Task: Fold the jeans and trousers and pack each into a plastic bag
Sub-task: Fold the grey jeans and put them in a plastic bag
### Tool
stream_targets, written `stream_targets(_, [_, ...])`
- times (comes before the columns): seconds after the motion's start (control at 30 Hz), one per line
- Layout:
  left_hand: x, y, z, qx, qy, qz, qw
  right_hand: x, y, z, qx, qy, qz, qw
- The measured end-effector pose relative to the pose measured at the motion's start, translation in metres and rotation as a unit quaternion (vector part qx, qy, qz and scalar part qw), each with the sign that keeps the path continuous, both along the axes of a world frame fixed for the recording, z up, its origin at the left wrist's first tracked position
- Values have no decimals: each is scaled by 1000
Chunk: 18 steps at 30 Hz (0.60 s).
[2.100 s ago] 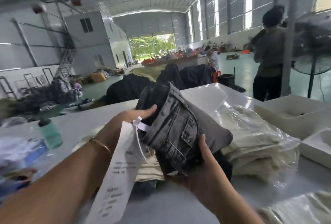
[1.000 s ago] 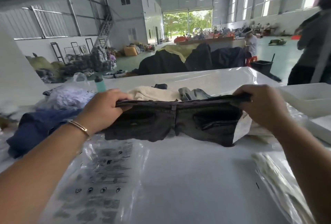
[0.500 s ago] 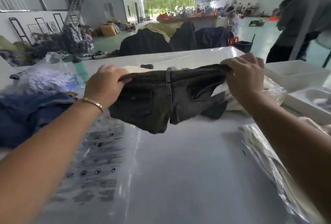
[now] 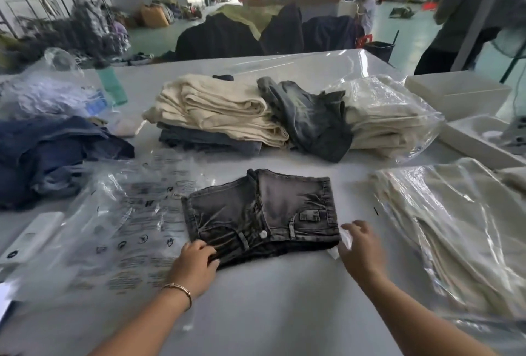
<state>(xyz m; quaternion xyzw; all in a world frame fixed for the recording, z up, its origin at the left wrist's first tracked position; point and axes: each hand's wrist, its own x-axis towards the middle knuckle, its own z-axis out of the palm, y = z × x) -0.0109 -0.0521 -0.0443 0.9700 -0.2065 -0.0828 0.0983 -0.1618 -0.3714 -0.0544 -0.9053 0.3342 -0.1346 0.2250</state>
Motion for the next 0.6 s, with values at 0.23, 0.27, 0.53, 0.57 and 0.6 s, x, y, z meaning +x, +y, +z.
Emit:
stream_targets(0.23, [1,-6,6,-210,107,255,938,16,5,3,196,39,-152,968])
stream_targets(0.27, [2,-8,7,-265,126,280,914,22,7,4,203,61,-137,968])
stream_targets(0.53, [-4,-20,25,-479,326,329,745,36,-6,11,342,-81,-184,918])
stream_targets(0.57, [-9,-21,24,-470,342,334,743,35,-9,17,397,-155,-201,882])
stream_targets(0.6, [-16,-22,20,-461,356,329,743,33,-13,23,464,-219,-219,830])
